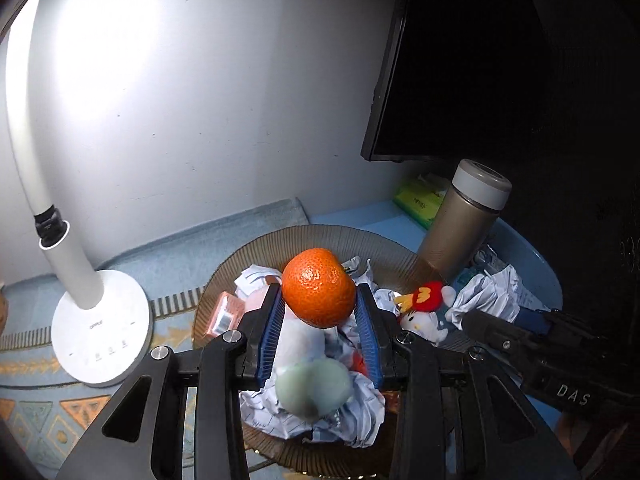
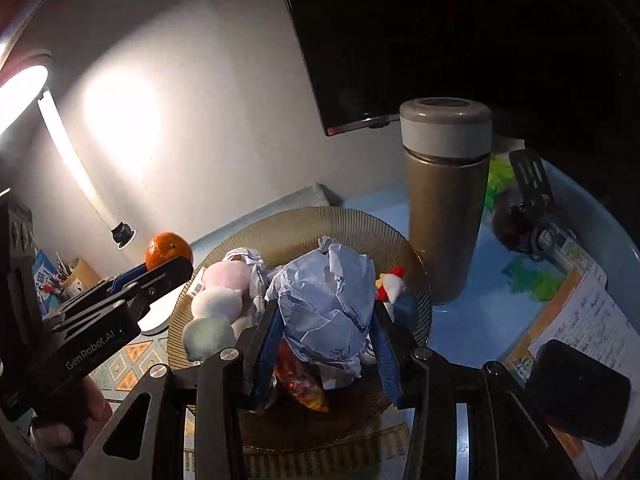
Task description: Organize objects
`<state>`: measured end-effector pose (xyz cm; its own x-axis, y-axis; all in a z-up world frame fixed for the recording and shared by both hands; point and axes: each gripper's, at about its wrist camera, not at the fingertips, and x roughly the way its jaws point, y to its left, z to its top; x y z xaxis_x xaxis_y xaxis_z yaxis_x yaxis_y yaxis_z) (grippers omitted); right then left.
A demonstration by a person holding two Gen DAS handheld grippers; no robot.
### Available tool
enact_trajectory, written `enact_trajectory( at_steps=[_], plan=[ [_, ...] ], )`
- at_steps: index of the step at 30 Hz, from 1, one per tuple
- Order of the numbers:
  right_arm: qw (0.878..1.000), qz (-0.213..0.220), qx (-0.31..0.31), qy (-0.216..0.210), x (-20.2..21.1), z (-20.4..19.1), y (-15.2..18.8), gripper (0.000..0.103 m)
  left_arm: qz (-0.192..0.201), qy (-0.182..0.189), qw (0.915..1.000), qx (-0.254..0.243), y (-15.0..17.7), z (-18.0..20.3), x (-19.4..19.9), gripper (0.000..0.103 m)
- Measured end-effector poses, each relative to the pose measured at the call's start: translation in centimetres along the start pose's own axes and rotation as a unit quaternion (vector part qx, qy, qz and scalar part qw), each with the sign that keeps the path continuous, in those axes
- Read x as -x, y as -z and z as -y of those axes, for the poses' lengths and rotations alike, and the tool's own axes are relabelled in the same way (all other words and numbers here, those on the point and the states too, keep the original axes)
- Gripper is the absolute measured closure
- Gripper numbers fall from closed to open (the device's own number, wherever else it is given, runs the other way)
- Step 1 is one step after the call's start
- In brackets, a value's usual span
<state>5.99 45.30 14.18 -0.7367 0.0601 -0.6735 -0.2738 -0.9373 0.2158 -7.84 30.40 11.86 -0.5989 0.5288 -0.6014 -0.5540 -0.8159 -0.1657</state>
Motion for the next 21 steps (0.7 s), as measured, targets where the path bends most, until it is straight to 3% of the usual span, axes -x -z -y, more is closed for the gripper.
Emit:
enact_trajectory(
  at_steps=[2,3,4,6,7,14,21],
  plan=[
    [1.000,-0.010,-0.003,-0.008,-0.8,0.4,0.4,0.061,-0.008,0.003,1.0000,-0.005,-0.1,0.7,-1.3,0.067],
    [1.000,-0.017,-0.006,-0.015,-1.1,0.7,0.7,0.059,-0.011,0.003,0.9999,-0.005,0.0,0.9,-1.8,0.053],
    [0.999,-0.024,-0.010,-0.023,-1.4,1.0,0.9,0.056,-0.013,0.005,0.9999,0.001,0.2,0.9,-2.1,0.048],
    [0.999,-0.030,-0.013,-0.031,-1.7,1.3,1.3,0.051,-0.016,0.017,0.9996,0.017,0.5,0.6,-2.3,0.019],
    [0.999,-0.031,-0.011,-0.026,-1.8,1.4,1.5,0.051,-0.015,0.020,0.9994,0.025,0.6,0.4,-2.1,0.016],
    [0.999,-0.021,-0.007,-0.034,-0.1,0.0,2.3,0.051,0.000,0.010,0.9996,0.028,1.8,-0.8,1.7,0.015],
    [0.996,-0.013,0.052,-0.068,2.5,-6.9,3.8,0.051,0.020,-0.045,0.9960,0.074,3.5,-6.3,8.6,0.015]
  ],
)
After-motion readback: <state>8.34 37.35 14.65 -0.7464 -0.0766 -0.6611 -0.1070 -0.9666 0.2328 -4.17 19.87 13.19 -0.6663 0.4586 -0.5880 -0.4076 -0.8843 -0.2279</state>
